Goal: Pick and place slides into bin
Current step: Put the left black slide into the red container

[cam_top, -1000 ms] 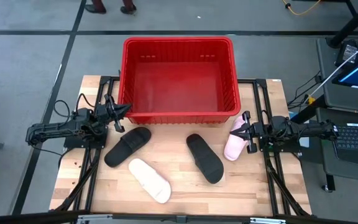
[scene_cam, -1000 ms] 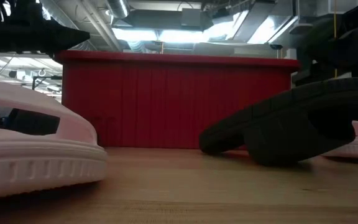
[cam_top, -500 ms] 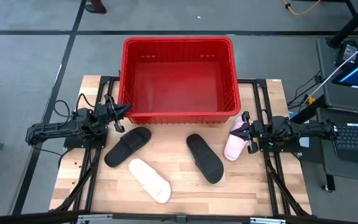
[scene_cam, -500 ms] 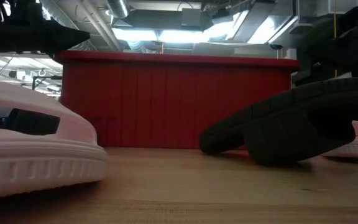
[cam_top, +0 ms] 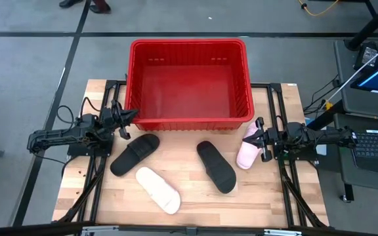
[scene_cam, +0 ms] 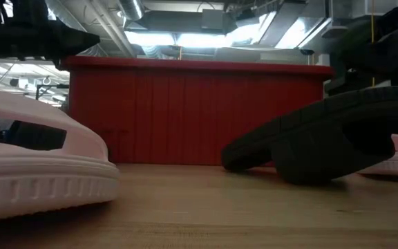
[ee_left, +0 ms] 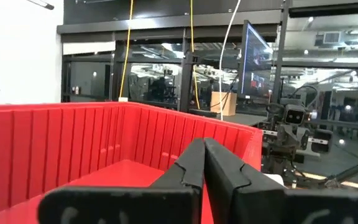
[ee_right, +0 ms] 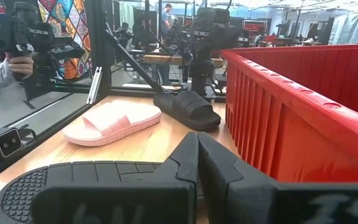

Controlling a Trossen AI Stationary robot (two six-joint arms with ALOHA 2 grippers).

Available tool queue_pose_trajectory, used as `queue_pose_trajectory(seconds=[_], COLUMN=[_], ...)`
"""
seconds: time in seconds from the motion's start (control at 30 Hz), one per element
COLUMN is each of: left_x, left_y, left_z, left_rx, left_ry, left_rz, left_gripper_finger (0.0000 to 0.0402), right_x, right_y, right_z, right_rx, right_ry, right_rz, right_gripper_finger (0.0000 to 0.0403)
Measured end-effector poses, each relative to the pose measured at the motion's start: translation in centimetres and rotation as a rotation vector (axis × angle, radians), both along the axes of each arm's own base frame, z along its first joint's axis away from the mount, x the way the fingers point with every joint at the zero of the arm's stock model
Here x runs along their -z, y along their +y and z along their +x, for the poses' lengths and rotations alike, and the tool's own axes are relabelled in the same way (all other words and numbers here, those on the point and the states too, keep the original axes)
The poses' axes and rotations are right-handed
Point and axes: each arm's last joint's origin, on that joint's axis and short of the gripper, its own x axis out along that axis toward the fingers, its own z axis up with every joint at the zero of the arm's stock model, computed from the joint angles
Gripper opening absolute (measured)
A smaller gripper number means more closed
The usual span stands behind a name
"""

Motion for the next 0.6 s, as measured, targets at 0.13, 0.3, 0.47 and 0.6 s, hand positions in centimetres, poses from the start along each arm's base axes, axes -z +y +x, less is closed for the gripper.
queue_pose_trajectory(seconds=[0.13, 0.3, 0.47, 0.6], left_x=[0.0, -1.6, -3.2, -3.8], left_y=[-0.2, -0.8, -1.0, -1.1], left_z=[0.1, -0.2, -0.8, -0.9], left_rx=[0.067, 0.234, 0.298, 0.353], left_ry=[0.037, 0.001, 0.071, 0.137], left_rz=[0.081, 0.132, 0.09, 0.015], left_gripper_finger=[0.0003, 0.0002, 0.0002, 0.0002], right_x=[0.0, -0.1, -0.7, -0.7], right_y=[0.0, 0.0, 0.0, 0.0], right_z=[0.0, 0.0, 0.0, 0.0], right_rx=[0.0, -0.002, -0.006, 0.002], right_ry=[0.0, 0.0, -0.062, -0.068], right_rz=[0.001, 0.059, 0.091, 0.115], right_gripper_finger=[0.0013, 0.0013, 0.0007, 0.0005])
